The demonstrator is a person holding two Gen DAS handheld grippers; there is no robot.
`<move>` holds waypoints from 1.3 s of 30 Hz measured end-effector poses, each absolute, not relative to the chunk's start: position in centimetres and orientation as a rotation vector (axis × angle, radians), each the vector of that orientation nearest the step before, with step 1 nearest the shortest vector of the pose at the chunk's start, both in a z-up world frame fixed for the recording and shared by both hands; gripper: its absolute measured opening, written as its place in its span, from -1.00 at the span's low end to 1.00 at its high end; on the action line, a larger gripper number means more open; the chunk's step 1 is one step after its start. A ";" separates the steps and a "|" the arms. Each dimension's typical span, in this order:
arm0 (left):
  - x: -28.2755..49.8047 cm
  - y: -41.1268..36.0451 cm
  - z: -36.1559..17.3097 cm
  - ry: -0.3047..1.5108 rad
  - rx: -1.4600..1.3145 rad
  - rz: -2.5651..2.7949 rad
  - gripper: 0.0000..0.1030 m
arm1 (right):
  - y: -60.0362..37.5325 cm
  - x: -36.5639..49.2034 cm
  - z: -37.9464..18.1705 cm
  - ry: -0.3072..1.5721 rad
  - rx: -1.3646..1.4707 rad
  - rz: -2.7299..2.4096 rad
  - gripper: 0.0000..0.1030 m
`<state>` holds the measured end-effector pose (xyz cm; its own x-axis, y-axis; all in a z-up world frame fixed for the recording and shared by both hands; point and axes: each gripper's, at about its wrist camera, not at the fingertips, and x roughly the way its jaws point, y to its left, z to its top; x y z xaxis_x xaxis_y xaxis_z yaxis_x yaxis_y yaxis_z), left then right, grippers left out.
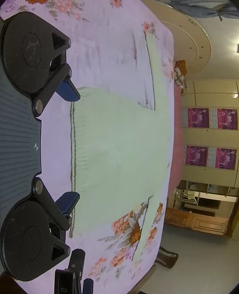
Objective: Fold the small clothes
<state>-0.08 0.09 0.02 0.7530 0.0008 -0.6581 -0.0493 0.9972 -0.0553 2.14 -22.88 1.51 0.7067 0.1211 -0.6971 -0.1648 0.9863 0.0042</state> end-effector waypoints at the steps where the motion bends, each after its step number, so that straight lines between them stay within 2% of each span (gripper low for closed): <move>1: -0.1 0.1 0.0 0.716 -0.071 0.024 1.00 | -22.8 2.1 1.5 0.773 -0.061 0.159 0.98; 4: -0.9 1.9 0.3 0.715 -0.118 0.021 1.00 | -23.1 2.3 1.5 0.787 -0.034 0.165 0.98; 10: -0.3 0.1 -0.2 0.737 -0.056 0.048 1.00 | -23.1 2.0 1.7 0.780 -0.041 0.163 0.98; 39: -0.4 1.0 -0.1 0.734 -0.065 0.051 1.00 | -22.4 1.7 1.6 0.772 -0.049 0.153 0.98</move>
<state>-0.36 1.00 -0.09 0.7415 0.0239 -0.6706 -0.0693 0.9967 -0.0411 1.68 -22.45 1.65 0.7059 0.1193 -0.6982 -0.1551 0.9878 0.0120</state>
